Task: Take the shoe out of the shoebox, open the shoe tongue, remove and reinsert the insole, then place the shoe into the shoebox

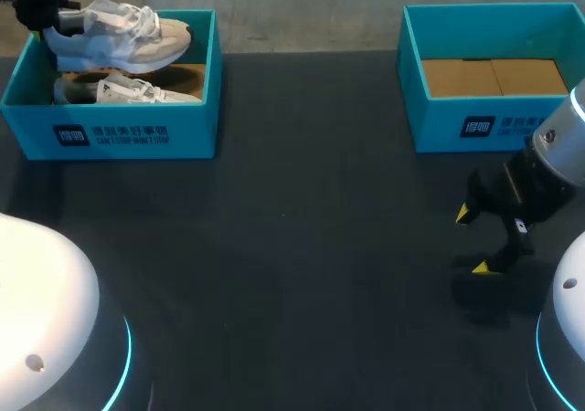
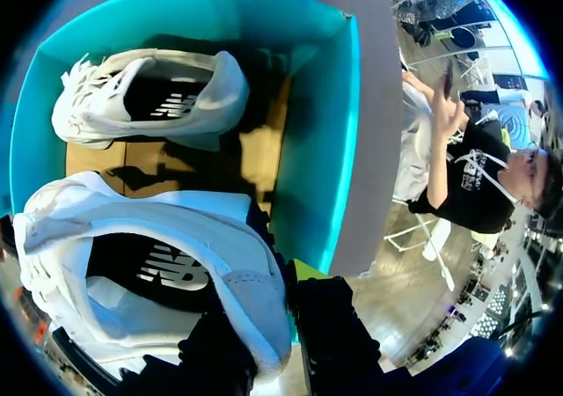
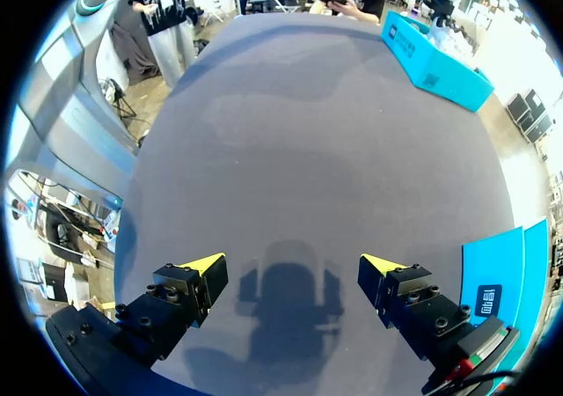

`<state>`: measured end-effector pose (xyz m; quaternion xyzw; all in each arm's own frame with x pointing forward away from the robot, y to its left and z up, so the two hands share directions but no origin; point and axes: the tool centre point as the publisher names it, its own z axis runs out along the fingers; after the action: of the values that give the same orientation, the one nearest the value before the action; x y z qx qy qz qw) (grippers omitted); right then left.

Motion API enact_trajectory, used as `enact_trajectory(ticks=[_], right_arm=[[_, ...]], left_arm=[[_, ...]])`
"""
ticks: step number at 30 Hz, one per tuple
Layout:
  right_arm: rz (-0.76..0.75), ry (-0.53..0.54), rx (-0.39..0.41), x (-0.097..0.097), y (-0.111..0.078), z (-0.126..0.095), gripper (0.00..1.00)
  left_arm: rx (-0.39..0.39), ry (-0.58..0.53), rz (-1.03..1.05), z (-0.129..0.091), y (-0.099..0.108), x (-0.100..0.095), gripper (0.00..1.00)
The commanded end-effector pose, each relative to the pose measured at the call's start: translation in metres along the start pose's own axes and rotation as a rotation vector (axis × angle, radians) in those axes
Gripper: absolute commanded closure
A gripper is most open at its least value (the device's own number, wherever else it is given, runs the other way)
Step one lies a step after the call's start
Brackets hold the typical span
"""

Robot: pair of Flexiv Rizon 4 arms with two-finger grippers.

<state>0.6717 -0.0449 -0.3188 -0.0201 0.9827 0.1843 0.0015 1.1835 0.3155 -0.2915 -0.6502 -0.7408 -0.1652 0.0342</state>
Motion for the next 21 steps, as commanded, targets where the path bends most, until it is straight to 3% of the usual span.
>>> enact_trajectory(ticks=[1,21], right_arm=[[0.001,-0.001,0.003,0.001,0.0,0.001,0.0],[0.001,-0.001,0.003,0.001,0.0,0.001,0.0]], left_arm=[[0.004,0.0,0.001,0.008,0.005,-0.003,1.0],[0.008,-0.011,0.011,0.032,0.002,-0.023,1.0]])
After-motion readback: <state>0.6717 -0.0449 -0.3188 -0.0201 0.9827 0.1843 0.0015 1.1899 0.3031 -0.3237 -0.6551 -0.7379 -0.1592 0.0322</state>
